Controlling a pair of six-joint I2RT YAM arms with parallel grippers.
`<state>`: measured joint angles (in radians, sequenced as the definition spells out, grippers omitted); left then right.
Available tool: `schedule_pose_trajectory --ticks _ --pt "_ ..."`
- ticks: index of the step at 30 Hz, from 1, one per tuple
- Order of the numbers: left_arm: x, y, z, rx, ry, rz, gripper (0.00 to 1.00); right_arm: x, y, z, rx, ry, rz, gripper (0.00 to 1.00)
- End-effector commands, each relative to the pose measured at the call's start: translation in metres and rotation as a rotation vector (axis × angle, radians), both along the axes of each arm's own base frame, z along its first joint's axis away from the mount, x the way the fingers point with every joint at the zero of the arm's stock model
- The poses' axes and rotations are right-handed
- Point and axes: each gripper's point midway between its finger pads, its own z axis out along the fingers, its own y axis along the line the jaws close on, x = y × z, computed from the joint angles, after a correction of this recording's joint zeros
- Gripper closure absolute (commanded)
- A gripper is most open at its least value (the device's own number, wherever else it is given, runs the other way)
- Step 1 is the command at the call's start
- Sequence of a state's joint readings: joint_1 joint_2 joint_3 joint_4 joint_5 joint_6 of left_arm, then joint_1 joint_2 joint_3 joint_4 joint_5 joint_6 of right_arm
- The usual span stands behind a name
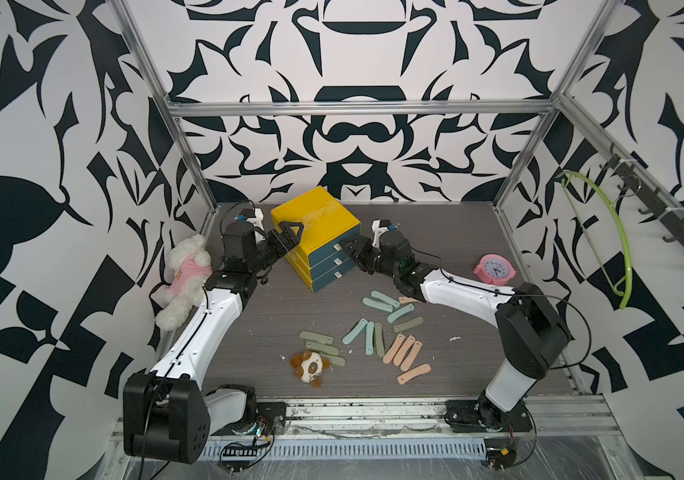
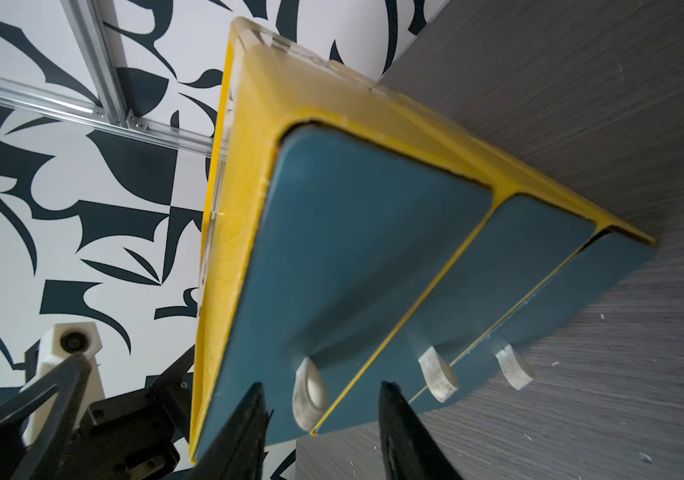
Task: Place the fruit knives into the drawer by color
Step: Open the drawer in the storage box.
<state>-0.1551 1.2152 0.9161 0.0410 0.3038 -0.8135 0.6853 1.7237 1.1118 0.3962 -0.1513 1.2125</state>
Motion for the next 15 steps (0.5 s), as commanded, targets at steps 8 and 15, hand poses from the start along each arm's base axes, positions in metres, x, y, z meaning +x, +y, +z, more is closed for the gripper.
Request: schedule_pose_trajectory --ticks 8,15 --pt "0.007 -0.002 0.010 0.008 -0.027 -0.015 0.09 0.013 0.022 0.033 0.125 -0.059 0.006 0.66" --pt "0.011 0.000 0.001 0.027 -0.001 0.000 0.11 0.025 0.035 0.033 0.118 -0.083 0.023 0.86"
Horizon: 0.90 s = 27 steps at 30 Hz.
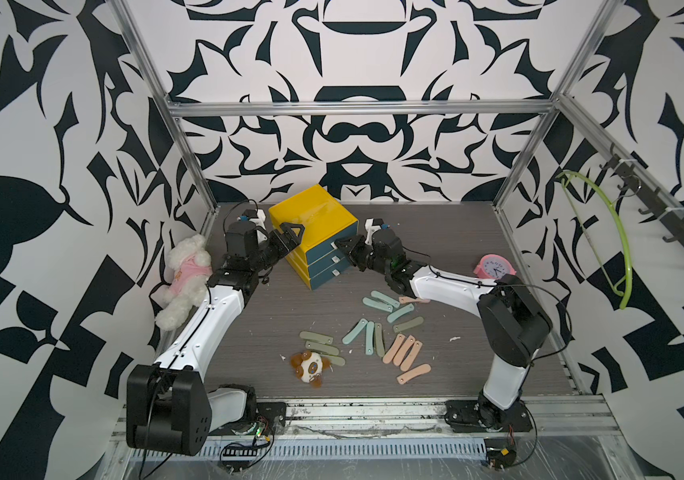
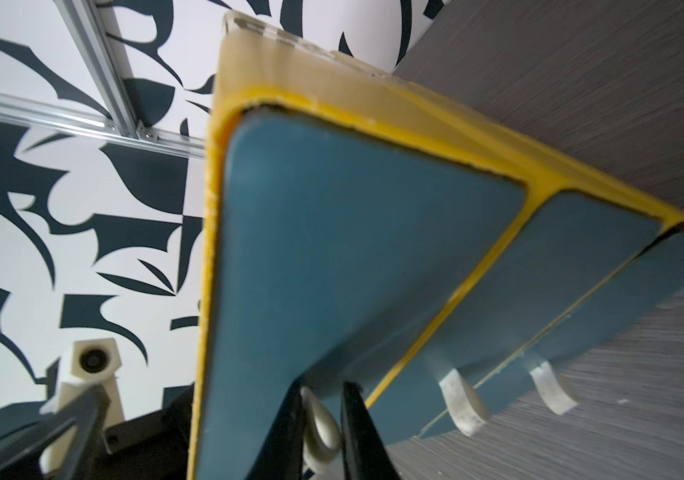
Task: Place the fruit knives into the drawer by color
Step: Open the drawer in the storage box.
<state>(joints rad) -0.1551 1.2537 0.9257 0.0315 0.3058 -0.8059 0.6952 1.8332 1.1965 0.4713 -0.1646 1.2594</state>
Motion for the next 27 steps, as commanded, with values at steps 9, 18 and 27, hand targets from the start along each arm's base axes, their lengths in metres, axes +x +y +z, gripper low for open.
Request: schedule_pose_trajectory --ticks 9,18,27 --pt "0.018 0.002 -0.005 0.033 0.020 0.013 0.13 0.010 0.022 0.038 0.079 -0.100 0.056 1.00" --pt "0.025 0.002 -0.011 0.030 0.036 0.026 0.13 -0.025 0.003 0.040 0.116 -0.087 0.096 1.00" --pt "0.030 -0.002 -0.015 -0.001 0.042 0.021 0.14 -0.062 -0.022 0.043 0.087 -0.095 0.116 1.00"
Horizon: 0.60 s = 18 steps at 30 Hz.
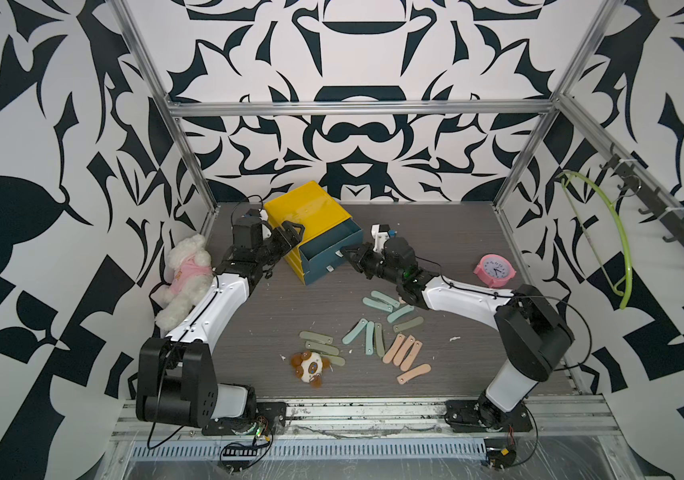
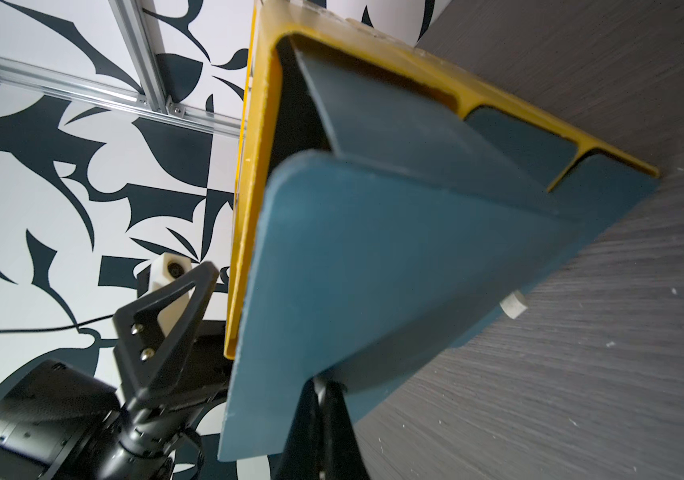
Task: Place the fruit knives into the drawer by color
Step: Open the drawer in the storage box.
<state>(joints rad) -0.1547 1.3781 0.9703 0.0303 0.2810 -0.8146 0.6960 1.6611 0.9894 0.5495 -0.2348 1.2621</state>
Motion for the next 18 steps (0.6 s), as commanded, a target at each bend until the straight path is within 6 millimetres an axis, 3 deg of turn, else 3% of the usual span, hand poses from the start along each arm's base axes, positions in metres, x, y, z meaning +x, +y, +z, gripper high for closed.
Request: schedule_pose_trajectory --ticks 1,7,13,18 --pt "0.007 -0.002 0.015 -0.017 -0.041 -0.005 0.14 -0.021 -0.003 0.032 0.041 -0.074 0.048 1.00" --pt "0.009 -0.004 0.012 -0.025 -0.035 -0.007 0.14 -0.035 -0.019 0.021 -0.006 -0.055 0.035 1.00" --pt "0.009 -0.003 0.010 -0.024 -0.031 -0.002 0.14 -0.040 -0.025 -0.004 -0.064 0.001 0.027 1.00" --pt "0.009 -0.001 0.011 -0.019 -0.032 0.004 0.07 -0.041 -0.030 -0.011 -0.117 0.009 0.022 0.66"
